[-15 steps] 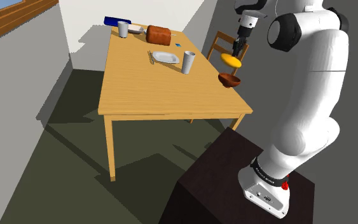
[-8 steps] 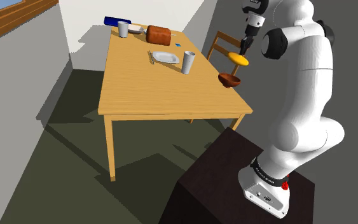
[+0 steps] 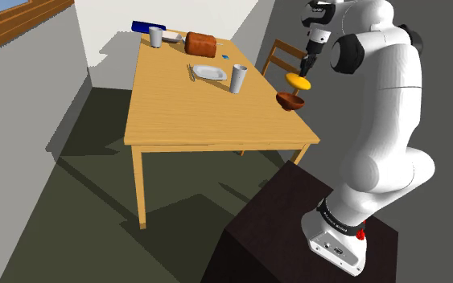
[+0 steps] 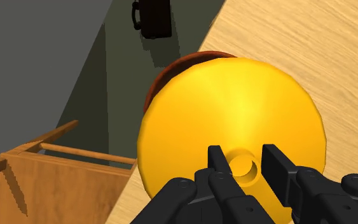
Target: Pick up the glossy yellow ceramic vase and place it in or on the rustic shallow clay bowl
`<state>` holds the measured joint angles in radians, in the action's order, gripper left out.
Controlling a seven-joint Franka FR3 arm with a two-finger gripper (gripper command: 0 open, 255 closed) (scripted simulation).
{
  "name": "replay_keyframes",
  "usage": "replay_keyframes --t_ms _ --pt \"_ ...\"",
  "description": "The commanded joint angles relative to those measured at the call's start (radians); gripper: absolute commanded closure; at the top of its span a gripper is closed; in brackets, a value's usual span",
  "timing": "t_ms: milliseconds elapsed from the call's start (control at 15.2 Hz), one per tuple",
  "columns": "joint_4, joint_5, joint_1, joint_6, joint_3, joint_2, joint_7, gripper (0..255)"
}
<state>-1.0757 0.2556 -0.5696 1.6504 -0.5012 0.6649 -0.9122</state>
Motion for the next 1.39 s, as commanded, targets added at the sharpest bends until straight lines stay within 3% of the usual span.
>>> replay_keyframes --t_ms 0,660,1188,1254,1320 --pt "-0.038 -0.001 0.007 0.032 -0.001 -0.006 -0.003 255" --pt "-0.175 0.007 0.029 0.172 0.004 0.002 -0.013 255" --pt "-0.175 0.007 0.029 0.172 0.004 0.002 -0.013 255" --pt "-0.175 0.007 0.029 0.172 0.004 0.003 -0.013 0" --pt "-0.175 0.007 0.029 0.172 0.004 0.003 -0.013 0"
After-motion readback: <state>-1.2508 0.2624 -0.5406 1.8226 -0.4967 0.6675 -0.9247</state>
